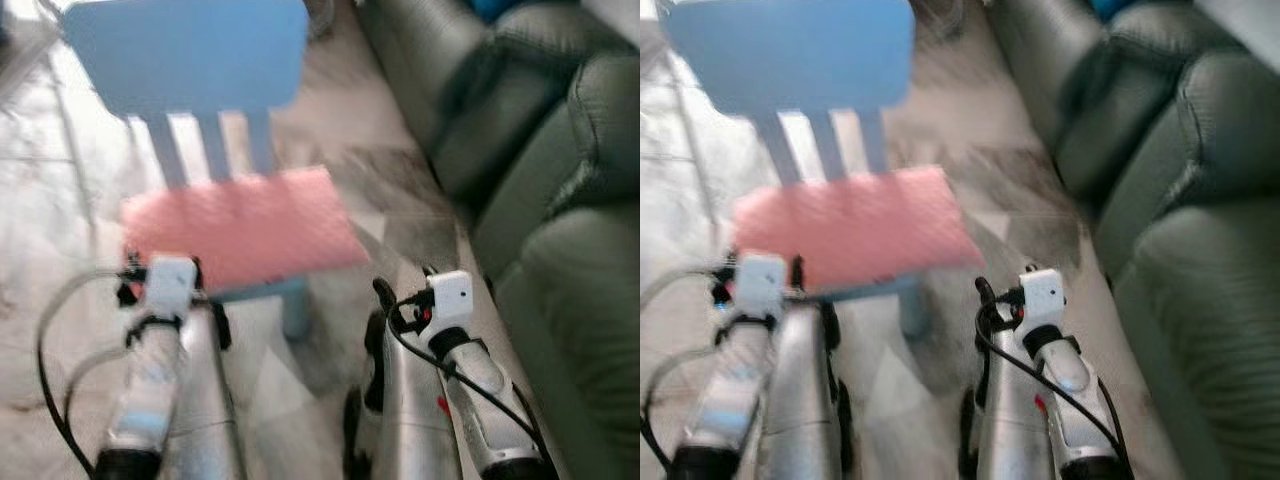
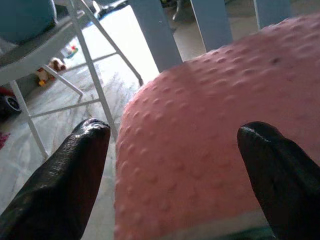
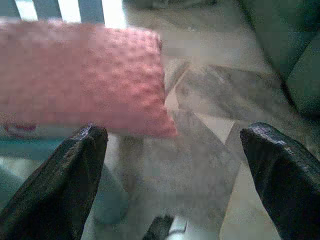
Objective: Move the pillow to the sofa
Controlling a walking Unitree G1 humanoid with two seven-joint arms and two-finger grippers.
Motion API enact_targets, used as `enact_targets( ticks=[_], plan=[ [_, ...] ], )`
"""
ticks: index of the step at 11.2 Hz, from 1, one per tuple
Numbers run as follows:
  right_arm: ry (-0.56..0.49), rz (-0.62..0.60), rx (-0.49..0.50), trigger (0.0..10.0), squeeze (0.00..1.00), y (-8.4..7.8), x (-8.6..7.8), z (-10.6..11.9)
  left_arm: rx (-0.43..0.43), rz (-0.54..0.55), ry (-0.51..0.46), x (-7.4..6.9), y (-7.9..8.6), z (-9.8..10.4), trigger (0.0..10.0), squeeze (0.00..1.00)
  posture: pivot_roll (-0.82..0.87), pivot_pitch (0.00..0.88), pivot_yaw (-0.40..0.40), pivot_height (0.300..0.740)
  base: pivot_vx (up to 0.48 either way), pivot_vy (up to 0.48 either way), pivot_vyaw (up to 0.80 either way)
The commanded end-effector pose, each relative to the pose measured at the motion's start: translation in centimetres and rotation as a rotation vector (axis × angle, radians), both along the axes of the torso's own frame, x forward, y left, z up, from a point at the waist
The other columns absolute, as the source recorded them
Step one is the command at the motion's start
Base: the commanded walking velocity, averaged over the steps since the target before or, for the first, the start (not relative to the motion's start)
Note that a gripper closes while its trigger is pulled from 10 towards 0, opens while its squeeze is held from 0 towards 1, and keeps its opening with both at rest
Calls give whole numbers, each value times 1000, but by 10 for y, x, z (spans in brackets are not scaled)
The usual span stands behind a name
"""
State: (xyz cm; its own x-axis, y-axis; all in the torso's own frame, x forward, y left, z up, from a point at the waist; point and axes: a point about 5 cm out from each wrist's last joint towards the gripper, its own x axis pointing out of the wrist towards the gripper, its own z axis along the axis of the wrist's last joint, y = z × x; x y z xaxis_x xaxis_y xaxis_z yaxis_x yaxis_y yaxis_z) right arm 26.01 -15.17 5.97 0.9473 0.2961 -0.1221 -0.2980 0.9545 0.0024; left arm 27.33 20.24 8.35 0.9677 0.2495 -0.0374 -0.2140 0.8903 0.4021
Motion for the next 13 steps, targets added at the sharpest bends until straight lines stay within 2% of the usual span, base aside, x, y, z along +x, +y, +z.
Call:
enact_targets(
  ticks=[1,2,3,4,6,7,8,9,10,11,12,13],
  plan=[
    [-1,31,-8,10000,0,1,3,4,-10,12,23,1,6,-1,10000,0,-7,328,-90,465,0,0,0],
    [-22,64,1,10000,0,4,11,15,-10,39,5,7,12,7,10000,0,-15,377,-91,465,0,0,0],
    [-55,130,35,10000,35,13,28,28,-37,60,-6,19,18,13,10000,0,-12,407,-96,465,0,0,0],
    [-100,153,58,10000,1000,20,38,44,-24,106,-35,20,25,23,10000,1000,-10,451,-100,465,0,0,0],
    [-174,195,71,10000,1000,32,54,71,7,194,-68,17,33,33,10000,1000,-9,492,-106,465,0,0,0],
    [-174,232,90,10000,1000,37,57,75,9,206,-85,16,35,37,10000,1000,-7,495,-107,465,0,0,0],
    [-175,262,103,10000,1000,41,59,79,21,210,-106,15,35,44,10000,0,-2,502,-109,465,0,0,0],
    [-164,298,125,10000,925,46,60,81,37,215,-131,15,37,51,10000,0,-1,501,-110,465,0,0,0],
    [-148,360,142,10000,510,54,60,82,59,229,-166,15,40,62,10000,0,4,496,-110,465,0,0,0],
    [-138,399,150,10000,0,60,61,82,71,248,-187,11,44,69,10000,0,11,488,-109,465,0,0,0],
    [-98,427,159,10000,0,66,61,74,101,285,-192,4,52,74,10000,0,32,467,-113,465,0,0,0],
    [-104,421,143,10000,0,66,62,72,104,301,-184,2,55,71,10000,0,39,461,-115,465,0,0,0]
  ],
)
